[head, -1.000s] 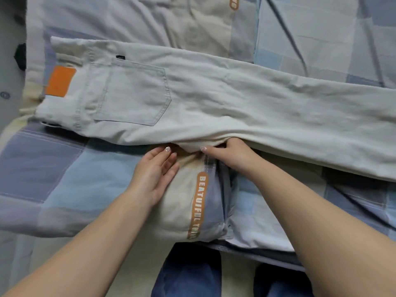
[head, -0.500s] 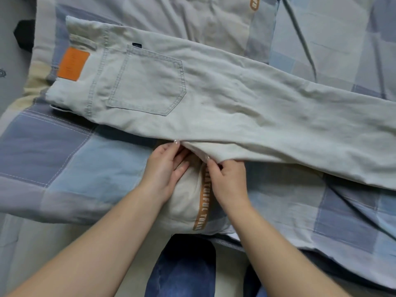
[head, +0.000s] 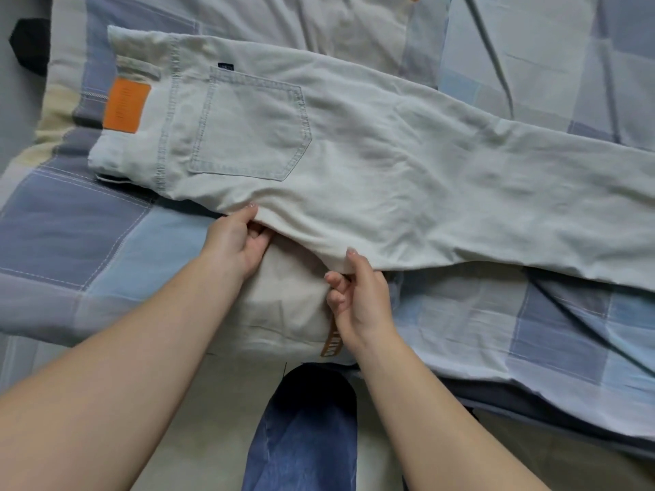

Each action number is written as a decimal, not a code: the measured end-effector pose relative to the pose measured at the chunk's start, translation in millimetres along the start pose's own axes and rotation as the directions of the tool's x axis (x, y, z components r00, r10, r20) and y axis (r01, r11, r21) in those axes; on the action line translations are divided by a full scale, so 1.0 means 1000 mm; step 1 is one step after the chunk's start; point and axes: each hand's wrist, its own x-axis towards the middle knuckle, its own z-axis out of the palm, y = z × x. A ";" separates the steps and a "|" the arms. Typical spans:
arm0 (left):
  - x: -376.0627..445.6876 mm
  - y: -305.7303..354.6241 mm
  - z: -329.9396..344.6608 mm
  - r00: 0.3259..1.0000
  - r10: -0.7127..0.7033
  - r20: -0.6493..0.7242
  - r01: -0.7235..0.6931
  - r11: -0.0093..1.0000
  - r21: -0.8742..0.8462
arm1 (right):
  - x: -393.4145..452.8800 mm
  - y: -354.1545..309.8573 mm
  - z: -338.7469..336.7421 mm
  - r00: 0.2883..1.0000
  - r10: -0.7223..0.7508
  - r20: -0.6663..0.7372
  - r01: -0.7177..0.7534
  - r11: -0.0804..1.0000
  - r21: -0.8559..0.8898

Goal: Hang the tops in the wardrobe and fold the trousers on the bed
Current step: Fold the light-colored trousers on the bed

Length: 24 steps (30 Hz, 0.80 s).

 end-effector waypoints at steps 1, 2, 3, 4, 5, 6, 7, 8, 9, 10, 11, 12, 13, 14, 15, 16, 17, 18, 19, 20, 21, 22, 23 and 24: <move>0.000 0.001 0.001 1.000 0.002 -0.005 -0.002 1.000 -0.014 | 0.001 -0.001 0.002 1.000 0.015 -0.002 -0.015 1.000 -0.026; 0.001 0.003 0.002 1.000 0.017 -0.019 -0.018 1.000 -0.025 | 0.002 -0.001 0.004 1.000 0.009 -0.003 -0.009 0.995 -0.103; 0.001 0.007 0.003 0.998 0.056 -0.040 -0.057 0.998 -0.035 | 0.002 -0.001 0.004 1.000 -0.022 -0.004 0.020 0.977 -0.211; 0.003 0.013 0.003 0.989 0.123 -0.077 -0.126 0.992 -0.033 | 0.001 0.000 0.004 0.998 -0.066 -0.001 0.062 0.945 -0.322; 0.005 0.019 0.002 0.970 0.204 -0.130 -0.209 0.978 -0.022 | 0.000 0.001 0.001 0.993 -0.117 0.003 0.107 0.903 -0.417; 0.007 0.024 0.000 0.941 0.284 -0.186 -0.290 0.957 -0.001 | -0.002 0.003 -0.002 0.988 -0.157 0.005 0.140 0.863 -0.485; 0.009 0.026 -0.004 0.913 0.336 -0.230 -0.341 0.940 0.017 | -0.004 0.006 -0.007 0.984 -0.176 -0.003 0.147 0.833 -0.534; 0.010 0.026 -0.008 0.900 0.354 -0.256 -0.357 0.933 0.035 | -0.006 0.009 -0.011 0.986 -0.168 -0.020 0.127 0.814 -0.567; 0.011 0.024 -0.013 0.899 0.346 -0.269 -0.345 0.937 0.052 | -0.007 0.012 -0.014 0.990 -0.137 -0.045 0.084 0.804 -0.589; 0.012 0.022 -0.017 0.904 0.325 -0.276 -0.321 0.945 0.060 | -0.006 0.014 -0.015 0.992 -0.100 -0.076 0.034 0.799 -0.600; 0.013 0.021 -0.021 0.911 0.301 -0.281 -0.297 0.953 0.057 | -0.005 0.015 -0.016 0.992 -0.071 -0.107 -0.006 0.804 -0.594; 0.015 0.022 -0.023 0.920 0.275 -0.279 -0.273 0.961 0.047 | -0.004 0.016 -0.017 0.990 -0.050 -0.128 -0.031 0.825 -0.565; 0.017 0.025 -0.025 0.928 0.250 -0.275 -0.251 0.968 0.032 | -0.003 0.016 -0.017 0.990 -0.031 -0.138 -0.045 0.856 -0.514; 0.019 0.031 -0.027 0.934 0.228 -0.274 -0.234 0.972 0.009 | -0.003 0.015 -0.017 0.990 -0.011 -0.143 -0.056 0.889 -0.455; 0.022 0.036 -0.029 0.938 0.216 -0.272 -0.227 0.974 -0.011 | -0.004 0.015 -0.018 0.989 0.008 -0.149 -0.068 0.915 -0.398; 0.025 0.041 -0.031 0.940 0.214 -0.265 -0.229 0.973 -0.025 | -0.006 0.016 -0.020 0.987 0.025 -0.157 -0.080 0.930 -0.358; 0.029 0.046 -0.033 0.945 0.213 -0.249 -0.227 0.973 -0.029 | -0.009 0.018 -0.022 0.985 0.039 -0.168 -0.095 0.936 -0.340; 0.031 0.050 -0.036 0.950 0.206 -0.233 -0.218 0.976 -0.025 | -0.013 0.020 -0.024 0.982 0.049 -0.184 -0.111 0.932 -0.345; 0.034 0.055 -0.039 0.956 0.197 -0.216 -0.208 0.978 -0.030 | -0.017 0.022 -0.025 0.979 0.052 -0.196 -0.123 0.921 -0.370; 0.037 0.059 -0.042 0.961 0.189 -0.203 -0.202 0.978 -0.044 | -0.021 0.023 -0.026 0.977 0.051 -0.207 -0.132 0.907 -0.399; 0.040 0.062 -0.045 0.963 0.185 -0.196 -0.201 0.978 -0.062 | -0.026 0.022 -0.026 0.974 0.053 -0.222 -0.142 0.901 -0.410; 0.042 0.065 -0.048 0.963 0.185 -0.194 -0.202 0.977 -0.074 | -0.030 0.020 -0.026 0.969 0.062 -0.239 -0.153 0.910 -0.385; 0.045 0.067 -0.052 0.962 0.188 -0.198 -0.207 0.975 -0.077 | -0.035 0.018 -0.026 0.962 0.086 -0.260 -0.169 0.934 -0.316; 0.046 0.069 -0.054 0.961 0.191 -0.200 -0.211 0.974 -0.079 | -0.040 0.016 -0.024 0.952 0.114 -0.284 -0.181 0.959 -0.220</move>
